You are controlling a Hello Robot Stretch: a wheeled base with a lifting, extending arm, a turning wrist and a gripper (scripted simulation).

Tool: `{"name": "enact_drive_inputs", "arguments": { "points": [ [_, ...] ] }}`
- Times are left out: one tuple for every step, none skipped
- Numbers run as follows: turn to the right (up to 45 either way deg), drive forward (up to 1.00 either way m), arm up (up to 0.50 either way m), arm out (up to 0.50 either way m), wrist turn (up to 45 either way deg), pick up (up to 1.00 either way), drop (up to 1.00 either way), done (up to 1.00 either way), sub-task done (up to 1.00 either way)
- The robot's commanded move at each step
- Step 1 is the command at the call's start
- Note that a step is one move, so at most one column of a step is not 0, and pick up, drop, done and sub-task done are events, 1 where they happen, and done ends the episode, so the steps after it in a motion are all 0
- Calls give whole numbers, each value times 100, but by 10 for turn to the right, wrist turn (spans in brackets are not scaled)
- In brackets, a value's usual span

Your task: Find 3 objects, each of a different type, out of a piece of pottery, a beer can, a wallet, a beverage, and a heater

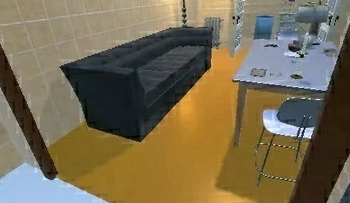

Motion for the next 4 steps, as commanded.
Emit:
{"name": "enact_drive_inputs", "arguments": {
  "points": [
    [0, 95, 0, 0, 0, 0, 0, 0, 0],
    [390, 0, 0, 0, 0, 0, 0, 0, 0],
    [0, 0, 0, 0, 0, 0, 0, 0, 100],
    [-420, 0, 0, 0, 0, 0, 0, 0, 0]
  ]
}}
